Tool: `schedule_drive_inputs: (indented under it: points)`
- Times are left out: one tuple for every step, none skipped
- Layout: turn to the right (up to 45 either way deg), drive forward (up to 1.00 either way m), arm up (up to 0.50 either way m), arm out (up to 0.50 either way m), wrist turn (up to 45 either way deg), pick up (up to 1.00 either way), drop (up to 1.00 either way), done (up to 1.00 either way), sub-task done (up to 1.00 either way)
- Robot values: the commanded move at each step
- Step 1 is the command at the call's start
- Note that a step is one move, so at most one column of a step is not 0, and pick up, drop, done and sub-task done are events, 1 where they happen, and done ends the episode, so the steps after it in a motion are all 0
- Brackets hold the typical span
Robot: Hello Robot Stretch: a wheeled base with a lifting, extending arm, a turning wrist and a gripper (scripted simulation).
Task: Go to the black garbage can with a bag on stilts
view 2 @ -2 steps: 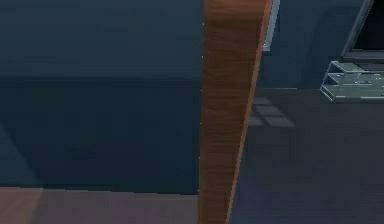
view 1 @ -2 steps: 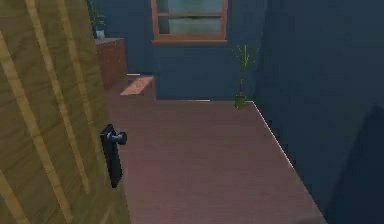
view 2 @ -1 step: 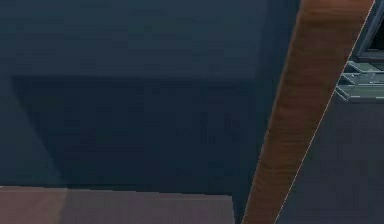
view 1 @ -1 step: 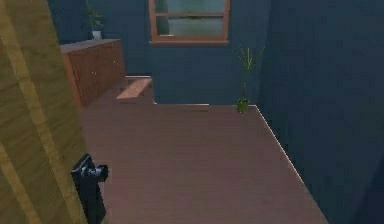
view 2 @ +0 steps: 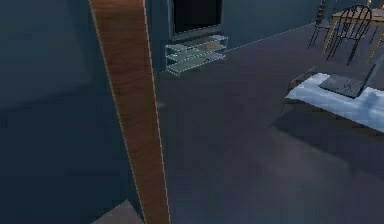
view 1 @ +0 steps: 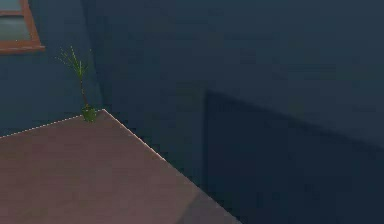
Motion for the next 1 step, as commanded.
schedule_drive_inputs:
  points:
    - [6.0,0.0,0.0,0.0,0.0,0.0,0.0,0.0,0.0]
